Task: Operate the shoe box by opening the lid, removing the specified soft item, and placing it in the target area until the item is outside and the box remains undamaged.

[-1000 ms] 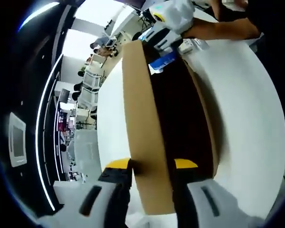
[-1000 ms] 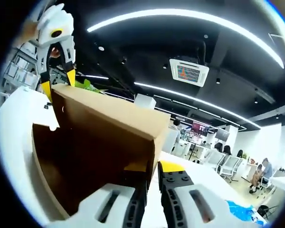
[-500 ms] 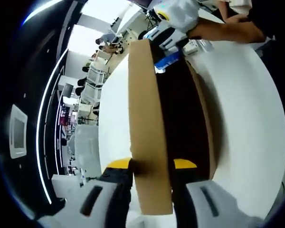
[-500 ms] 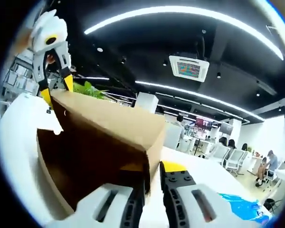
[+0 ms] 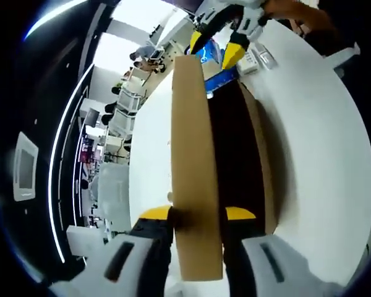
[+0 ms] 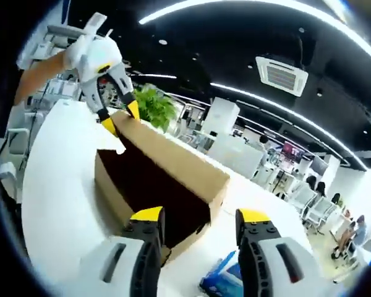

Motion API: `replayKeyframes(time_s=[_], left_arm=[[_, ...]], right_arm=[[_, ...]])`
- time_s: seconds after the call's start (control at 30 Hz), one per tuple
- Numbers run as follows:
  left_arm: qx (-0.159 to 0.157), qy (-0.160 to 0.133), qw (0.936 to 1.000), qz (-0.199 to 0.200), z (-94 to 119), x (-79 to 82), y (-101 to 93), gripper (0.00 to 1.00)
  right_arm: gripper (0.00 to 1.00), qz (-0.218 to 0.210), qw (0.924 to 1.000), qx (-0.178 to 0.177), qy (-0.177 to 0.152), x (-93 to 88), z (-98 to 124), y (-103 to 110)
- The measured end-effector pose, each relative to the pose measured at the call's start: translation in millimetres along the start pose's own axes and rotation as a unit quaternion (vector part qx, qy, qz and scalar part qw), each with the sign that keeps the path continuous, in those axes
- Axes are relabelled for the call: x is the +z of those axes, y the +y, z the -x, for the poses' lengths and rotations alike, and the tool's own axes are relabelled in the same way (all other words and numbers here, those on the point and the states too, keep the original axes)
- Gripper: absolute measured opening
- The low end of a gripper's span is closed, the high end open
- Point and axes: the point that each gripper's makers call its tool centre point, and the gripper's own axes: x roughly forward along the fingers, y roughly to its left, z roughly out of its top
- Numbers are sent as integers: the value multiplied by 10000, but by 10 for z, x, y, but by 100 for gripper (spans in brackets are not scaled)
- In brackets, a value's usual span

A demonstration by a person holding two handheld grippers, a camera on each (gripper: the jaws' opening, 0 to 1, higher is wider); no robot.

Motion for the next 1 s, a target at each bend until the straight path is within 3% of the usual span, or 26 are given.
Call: replayKeyframes(time_s=[0.1, 0.17, 0.27, 0.37, 0.43, 0.57, 0.67, 0.8, 0.87, 1.0], left_arm=[[16, -8, 10000, -18, -7, 0, 4, 31], [28, 2, 10000, -36, -4, 1, 6, 31], [48, -10, 10000, -42, 0, 12, 4, 31], [79, -56, 9999, 42, -27, 13, -5, 31], [60, -78, 9999, 73, -26, 26, -29, 31], [88, -44, 9999, 35, -30, 25, -40, 31], [98, -35, 9999, 24, -34, 21, -39, 31], [104, -66, 9999, 25, -30, 18, -36, 31], [97, -87, 9999, 41, -27, 18, -38, 31], [91, -82, 9999, 30, -19, 19, -49, 31]], right_arm=[[56, 339, 9985, 418, 33, 231, 113, 57], [62, 416, 9952, 885, -36, 449, 144, 190], [62, 597, 9908, 1212, -4, 600, 101, 281], [65, 1187, 9847, 1260, 219, 678, -66, 291], [67, 1362, 9818, 1297, 253, 736, -182, 300], [70, 1761, 9724, 1418, 581, 716, -386, 322], [69, 2232, 9616, 1464, 643, 725, -485, 364], [64, 2572, 9535, 1333, 827, 676, -594, 355], [64, 2823, 9451, 1347, 949, 622, -630, 354], [60, 2931, 9427, 1247, 998, 583, -699, 341]])
